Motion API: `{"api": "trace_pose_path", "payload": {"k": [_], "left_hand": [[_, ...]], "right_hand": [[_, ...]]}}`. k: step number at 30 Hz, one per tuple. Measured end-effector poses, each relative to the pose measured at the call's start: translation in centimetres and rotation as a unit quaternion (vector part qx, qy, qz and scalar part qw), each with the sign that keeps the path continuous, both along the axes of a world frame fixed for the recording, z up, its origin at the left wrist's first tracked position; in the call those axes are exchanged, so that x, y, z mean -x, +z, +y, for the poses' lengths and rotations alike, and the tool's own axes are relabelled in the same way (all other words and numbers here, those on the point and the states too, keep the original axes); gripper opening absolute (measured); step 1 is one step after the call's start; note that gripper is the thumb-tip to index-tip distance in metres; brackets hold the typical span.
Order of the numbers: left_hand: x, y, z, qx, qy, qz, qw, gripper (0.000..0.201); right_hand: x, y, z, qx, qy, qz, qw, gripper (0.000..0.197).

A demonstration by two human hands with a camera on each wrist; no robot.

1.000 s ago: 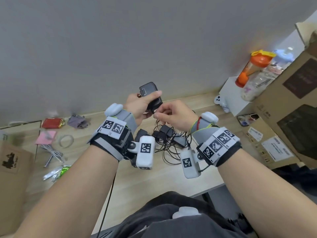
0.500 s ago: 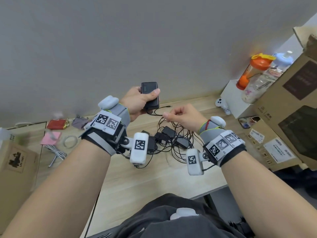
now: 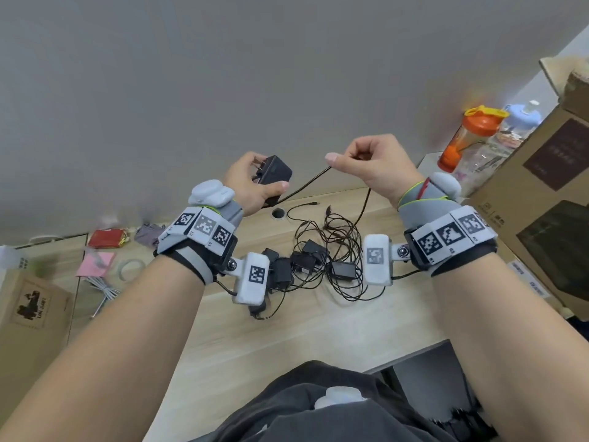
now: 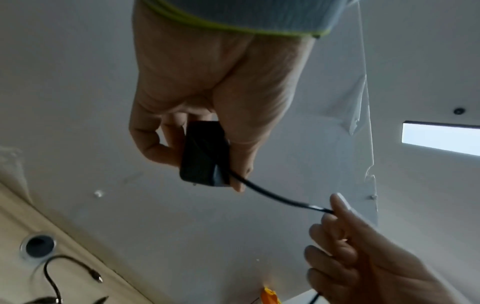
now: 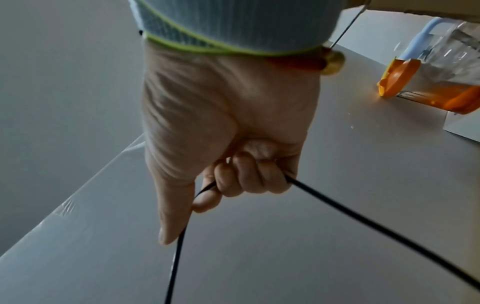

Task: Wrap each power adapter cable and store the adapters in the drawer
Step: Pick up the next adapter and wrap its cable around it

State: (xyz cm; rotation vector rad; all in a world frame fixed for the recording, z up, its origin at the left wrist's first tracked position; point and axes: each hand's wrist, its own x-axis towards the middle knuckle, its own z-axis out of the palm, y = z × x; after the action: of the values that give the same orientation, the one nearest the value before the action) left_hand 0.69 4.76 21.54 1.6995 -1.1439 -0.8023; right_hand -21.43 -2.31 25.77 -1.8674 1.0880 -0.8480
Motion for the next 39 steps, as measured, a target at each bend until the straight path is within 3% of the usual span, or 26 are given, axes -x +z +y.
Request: {"api": "trace_pose_path", "payload": {"k": [6, 13, 18, 22, 27, 33, 39], "left_hand": [[1.4, 0.1, 0.7, -0.057, -0.044, 0.184, 0.980, 0.053], [1.6, 1.2, 0.6, -0.068, -0.052, 0.211, 0.974, 0.037], [1.1, 1.0, 0.6, -0.115, -0.067, 0.173, 0.976, 0.037], [1.2, 0.6, 0.8, -0.134, -0.105, 0.189, 0.967, 0.037], [1.6, 1.1, 0.7, -0.132, -0.134, 0.161, 0.969, 0.035], [2.0, 1.4, 0.4, -0.094, -0.071, 0.229, 0.966, 0.045], [1.2, 1.6, 0.5, -0.069, -0.026, 0.214, 0.974, 0.046]], "right_hand": [[-0.8, -2.8, -0.2, -0.026, 0.051, 0.073, 0.996, 0.027], [-1.5, -4.4, 0.1, 0.000, 0.087, 0.259, 0.962, 0.026], [-1.1, -5.2, -0.4, -0.016, 0.029, 0.182, 0.983, 0.029], [-1.4, -4.5, -0.3, -0.006, 0.021, 0.172, 0.985, 0.029], [-1.8, -4.4, -0.1, -0.059, 0.055, 0.166, 0.983, 0.077], [-2.1, -4.2, 0.5, -0.045, 0.078, 0.132, 0.987, 0.068], [-1.9, -3.6, 1.1, -0.071, 0.086, 0.109, 0.988, 0.044]]}}
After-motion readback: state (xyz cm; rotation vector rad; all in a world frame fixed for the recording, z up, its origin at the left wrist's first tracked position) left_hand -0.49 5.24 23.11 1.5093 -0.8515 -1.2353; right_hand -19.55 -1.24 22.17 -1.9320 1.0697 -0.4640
